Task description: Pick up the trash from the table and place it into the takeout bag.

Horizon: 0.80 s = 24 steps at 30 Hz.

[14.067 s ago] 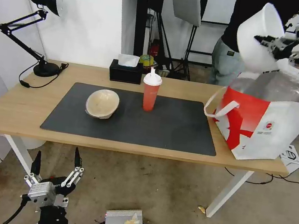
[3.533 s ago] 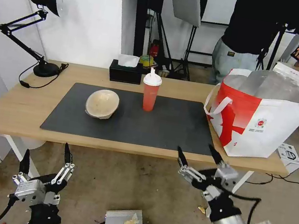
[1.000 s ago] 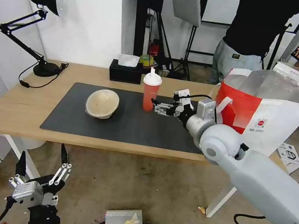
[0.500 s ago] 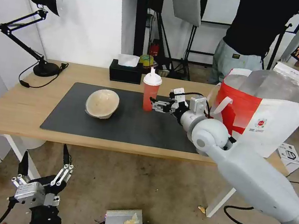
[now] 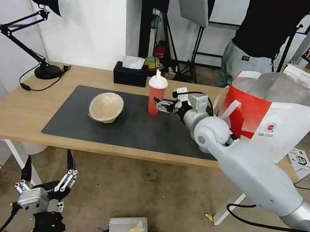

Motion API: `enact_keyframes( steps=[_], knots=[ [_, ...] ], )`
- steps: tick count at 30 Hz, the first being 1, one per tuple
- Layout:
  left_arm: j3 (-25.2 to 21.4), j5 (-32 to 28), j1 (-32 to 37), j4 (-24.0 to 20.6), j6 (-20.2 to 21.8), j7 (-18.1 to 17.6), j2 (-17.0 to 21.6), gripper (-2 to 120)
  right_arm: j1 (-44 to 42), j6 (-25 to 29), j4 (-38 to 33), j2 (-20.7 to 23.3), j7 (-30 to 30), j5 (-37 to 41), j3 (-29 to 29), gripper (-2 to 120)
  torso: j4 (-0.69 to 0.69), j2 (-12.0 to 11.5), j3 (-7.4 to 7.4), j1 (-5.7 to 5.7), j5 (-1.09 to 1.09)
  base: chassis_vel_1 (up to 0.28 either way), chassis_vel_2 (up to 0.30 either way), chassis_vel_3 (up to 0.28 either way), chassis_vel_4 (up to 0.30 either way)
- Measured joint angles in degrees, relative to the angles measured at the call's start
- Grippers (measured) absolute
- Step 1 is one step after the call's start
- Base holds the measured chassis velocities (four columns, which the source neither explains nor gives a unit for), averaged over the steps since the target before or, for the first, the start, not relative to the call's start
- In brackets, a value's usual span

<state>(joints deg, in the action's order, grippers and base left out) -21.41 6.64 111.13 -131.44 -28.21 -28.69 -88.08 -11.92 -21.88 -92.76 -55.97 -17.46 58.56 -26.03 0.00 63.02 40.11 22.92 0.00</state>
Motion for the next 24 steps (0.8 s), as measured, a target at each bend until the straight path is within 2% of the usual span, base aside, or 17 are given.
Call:
enact_keyframes(
  steps=[12,24],
  knots=[
    [-0.10,-0.10,-0.41,0.33,0.06,-0.02,0.15,100,1.58,0.20,5.26,-3.84,0.84,-1.62,-0.63,100,0.00,0.00,0.00,0.00,0.00,0.000,0.000,0.000,0.000],
    [-0.02,-0.10,-0.44,0.66,0.06,-0.04,-0.10,100,1.94,1.37,9.74,-5.83,2.17,-3.65,-1.35,100,0.00,0.00,0.00,0.00,0.00,0.000,0.000,0.000,0.000]
  ],
)
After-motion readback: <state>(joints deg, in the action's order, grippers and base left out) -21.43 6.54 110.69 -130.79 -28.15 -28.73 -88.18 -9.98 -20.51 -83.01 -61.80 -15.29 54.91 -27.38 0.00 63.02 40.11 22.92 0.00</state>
